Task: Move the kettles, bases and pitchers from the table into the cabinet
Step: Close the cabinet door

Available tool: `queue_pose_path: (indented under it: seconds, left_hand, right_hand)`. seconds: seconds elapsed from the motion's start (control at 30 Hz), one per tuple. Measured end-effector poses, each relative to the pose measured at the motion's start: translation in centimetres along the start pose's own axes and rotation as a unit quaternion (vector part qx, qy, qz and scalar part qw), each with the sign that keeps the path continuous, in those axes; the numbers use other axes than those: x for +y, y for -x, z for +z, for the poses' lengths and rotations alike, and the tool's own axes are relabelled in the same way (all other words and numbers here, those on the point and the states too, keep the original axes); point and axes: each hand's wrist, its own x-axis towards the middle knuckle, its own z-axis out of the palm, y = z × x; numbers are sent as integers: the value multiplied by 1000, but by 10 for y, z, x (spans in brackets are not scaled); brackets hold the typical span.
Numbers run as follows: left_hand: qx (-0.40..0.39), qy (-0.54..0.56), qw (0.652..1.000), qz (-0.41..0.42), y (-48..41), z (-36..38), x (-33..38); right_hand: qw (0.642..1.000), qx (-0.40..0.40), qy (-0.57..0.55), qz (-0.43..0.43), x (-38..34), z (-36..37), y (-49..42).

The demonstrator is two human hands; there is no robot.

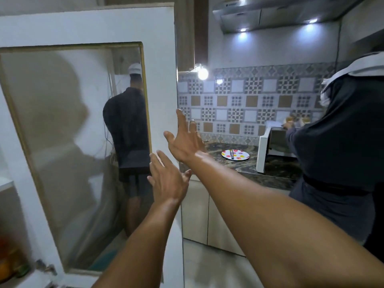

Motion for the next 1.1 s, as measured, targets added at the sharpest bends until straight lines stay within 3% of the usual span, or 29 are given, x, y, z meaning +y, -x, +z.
queue_pose_path:
  seconds: [0.2, 0.33, 0.53, 0.7, 0.9, 1.0, 1.1]
  left_hand:
    - [0, -11, 998, -66, -20, 28, 13]
    - [-14, -27, 997, -70, -16, 28, 14]
    - [18, -45, 996, -73, 18, 0, 15]
    - [61, -53, 994, -76, 61, -41, 7]
    - [219, -8, 970, -102, 124, -118, -23]
    - [248, 30, 963, -102, 149, -173, -51]
    - [261, -5, 960, -105, 173, -231, -83]
  right_hand:
    - [988, 10, -140, -58, 12, 4, -14]
    - [978, 43, -202, -29, 8, 6, -11]
    - [983, 46, -175, -28, -7, -7, 24]
    - [981, 42, -179, -60, -43, -29, 81]
    - [979, 30, -144, -142, -117, -37, 167]
    - [969, 28, -157, -190, -165, -25, 203]
    - [954, 7, -197, -228, -213, -7, 237]
